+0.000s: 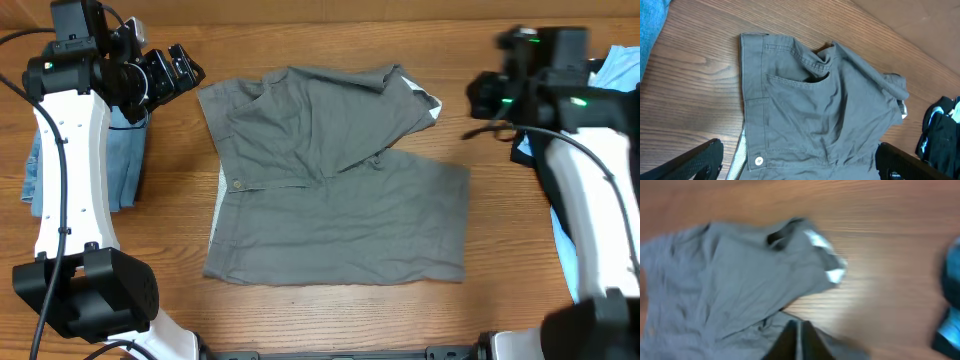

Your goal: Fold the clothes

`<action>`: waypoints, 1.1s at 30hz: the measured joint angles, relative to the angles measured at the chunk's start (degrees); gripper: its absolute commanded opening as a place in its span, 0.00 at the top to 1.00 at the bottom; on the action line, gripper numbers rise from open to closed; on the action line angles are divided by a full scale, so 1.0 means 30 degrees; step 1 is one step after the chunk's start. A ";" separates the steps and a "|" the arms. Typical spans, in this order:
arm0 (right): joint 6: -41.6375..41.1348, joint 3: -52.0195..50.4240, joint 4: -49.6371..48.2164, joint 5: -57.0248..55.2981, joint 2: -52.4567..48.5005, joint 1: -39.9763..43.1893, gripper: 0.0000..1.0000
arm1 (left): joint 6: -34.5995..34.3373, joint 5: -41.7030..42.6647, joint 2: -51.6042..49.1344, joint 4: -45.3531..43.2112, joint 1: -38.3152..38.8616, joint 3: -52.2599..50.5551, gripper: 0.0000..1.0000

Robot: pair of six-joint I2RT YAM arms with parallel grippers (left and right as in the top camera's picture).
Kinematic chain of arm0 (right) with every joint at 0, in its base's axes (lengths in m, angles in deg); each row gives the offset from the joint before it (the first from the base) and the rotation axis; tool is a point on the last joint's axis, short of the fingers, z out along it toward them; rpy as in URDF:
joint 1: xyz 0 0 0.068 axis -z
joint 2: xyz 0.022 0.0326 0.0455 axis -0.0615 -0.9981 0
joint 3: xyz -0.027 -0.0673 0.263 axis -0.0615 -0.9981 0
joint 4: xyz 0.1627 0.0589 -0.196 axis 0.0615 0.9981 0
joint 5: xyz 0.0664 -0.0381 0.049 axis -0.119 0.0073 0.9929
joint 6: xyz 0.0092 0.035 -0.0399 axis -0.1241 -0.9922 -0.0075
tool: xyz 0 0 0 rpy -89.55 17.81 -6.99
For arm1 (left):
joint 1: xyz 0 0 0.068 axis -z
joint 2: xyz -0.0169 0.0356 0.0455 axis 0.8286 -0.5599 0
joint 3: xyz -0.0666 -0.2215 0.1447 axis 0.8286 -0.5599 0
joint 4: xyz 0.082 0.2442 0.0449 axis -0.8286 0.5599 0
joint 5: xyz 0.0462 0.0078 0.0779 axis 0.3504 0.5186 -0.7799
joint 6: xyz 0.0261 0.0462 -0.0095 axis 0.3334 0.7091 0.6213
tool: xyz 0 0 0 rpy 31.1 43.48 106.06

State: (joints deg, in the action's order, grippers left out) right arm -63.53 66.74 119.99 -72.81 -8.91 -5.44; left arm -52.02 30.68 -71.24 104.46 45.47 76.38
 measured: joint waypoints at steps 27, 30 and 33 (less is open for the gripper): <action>0.3730 -0.0029 -1.2604 -0.3687 -1.0666 -0.6280 0.96 | 0.0000 -0.0007 0.0000 0.0015 0.0000 0.0000 0.00; 0.3315 -0.0029 -1.3347 -0.4415 -1.1497 -0.6288 0.96 | 0.0000 -0.0007 0.0000 0.0015 -0.0007 0.0000 0.00; 0.3111 -0.0066 -1.5467 -0.5931 -1.2116 -0.6280 0.96 | 0.0000 -0.0015 0.0000 0.0007 0.0000 0.0000 0.00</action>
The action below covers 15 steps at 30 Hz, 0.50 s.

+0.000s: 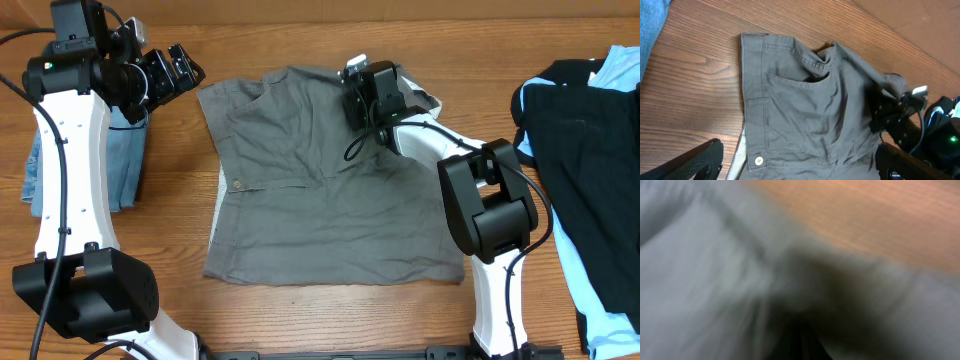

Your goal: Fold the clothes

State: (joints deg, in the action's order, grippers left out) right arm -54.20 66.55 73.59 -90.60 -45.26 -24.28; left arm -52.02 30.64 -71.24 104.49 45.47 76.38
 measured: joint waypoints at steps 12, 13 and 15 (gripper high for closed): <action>-0.4597 0.2900 0.0211 -0.4626 -0.0029 0.1953 0.93 | 0.0000 0.0015 0.0000 0.0029 -0.0007 0.0000 0.00; -0.4779 0.4051 0.2900 -0.3723 -0.0044 0.2375 0.89 | 0.0000 0.0000 0.0000 0.0015 0.0000 0.0000 0.00; -0.5013 0.6258 0.7446 -0.2441 -0.0095 0.3038 0.48 | 0.0000 0.0000 0.0000 0.0029 0.0000 0.0000 0.00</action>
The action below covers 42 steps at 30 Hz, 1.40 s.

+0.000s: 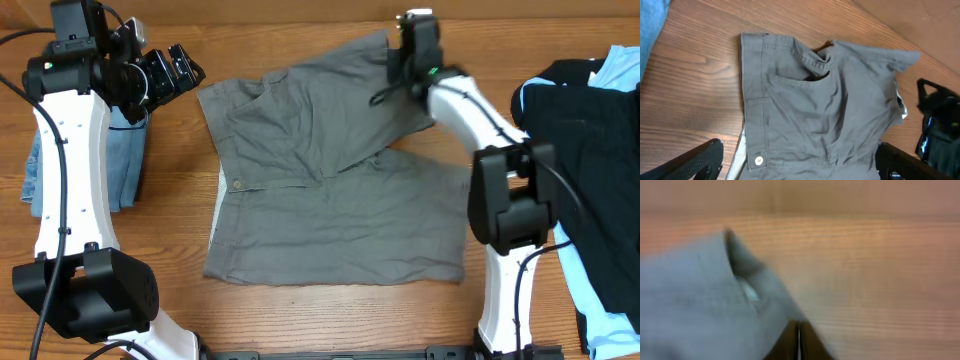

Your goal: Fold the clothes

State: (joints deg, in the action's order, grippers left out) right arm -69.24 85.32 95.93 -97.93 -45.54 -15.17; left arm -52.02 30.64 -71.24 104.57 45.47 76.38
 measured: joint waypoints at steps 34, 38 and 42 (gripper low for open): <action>0.1435 -0.1195 0.7752 0.7082 -0.0255 0.2499 0.96 | 0.0000 0.0000 -0.0015 0.0007 -0.0007 0.0000 0.00; 0.1399 -0.0831 0.7898 0.7045 -0.0015 0.2499 0.96 | 0.0000 0.0007 -0.0015 0.0007 0.0000 0.0000 0.00; 0.1377 -0.0670 0.7453 0.7045 0.0699 0.2455 0.96 | 0.0000 0.0007 -0.0015 0.0007 -0.0007 0.0000 0.00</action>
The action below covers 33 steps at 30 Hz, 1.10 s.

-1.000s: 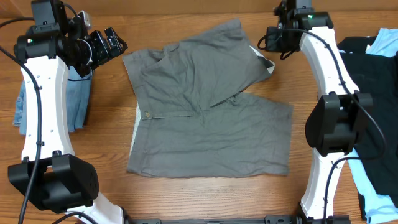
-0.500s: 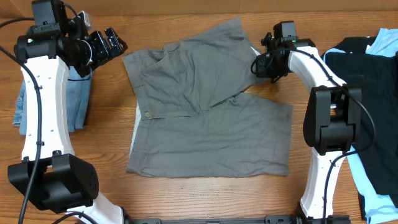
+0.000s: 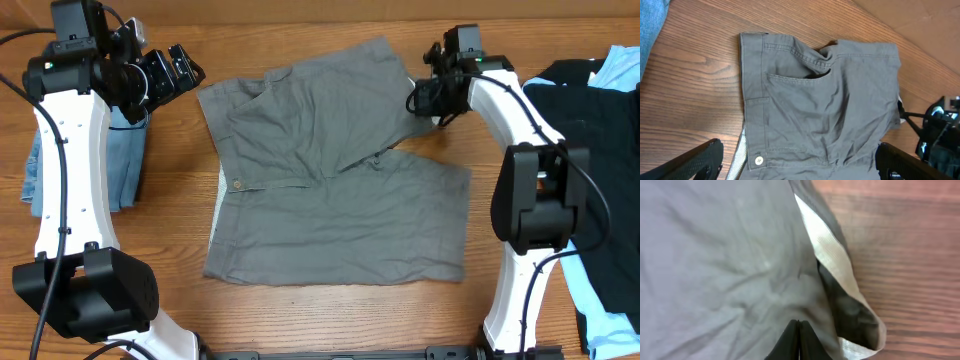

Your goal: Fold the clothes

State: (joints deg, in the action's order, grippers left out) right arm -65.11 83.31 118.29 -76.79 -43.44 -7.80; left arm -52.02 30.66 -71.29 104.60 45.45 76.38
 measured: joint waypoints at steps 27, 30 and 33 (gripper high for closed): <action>-0.0022 -0.0284 -0.5253 -0.0204 -0.2426 -0.0758 0.96 | 0.0000 -0.0007 0.0000 0.0000 0.0000 0.0000 0.00; -0.0015 -0.0102 -0.4146 -0.1756 -0.2288 -0.0714 0.96 | 0.0000 0.0000 0.0000 0.0000 0.0007 0.0000 0.00; -0.0627 0.0095 -0.2120 -0.2812 -0.2040 -0.0036 0.96 | -0.0007 -0.0007 0.0000 0.0000 0.0000 0.0000 0.00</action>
State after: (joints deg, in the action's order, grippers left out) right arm -66.99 83.60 111.92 -85.23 -49.56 -7.91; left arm -52.05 30.64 -71.29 104.60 45.45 76.38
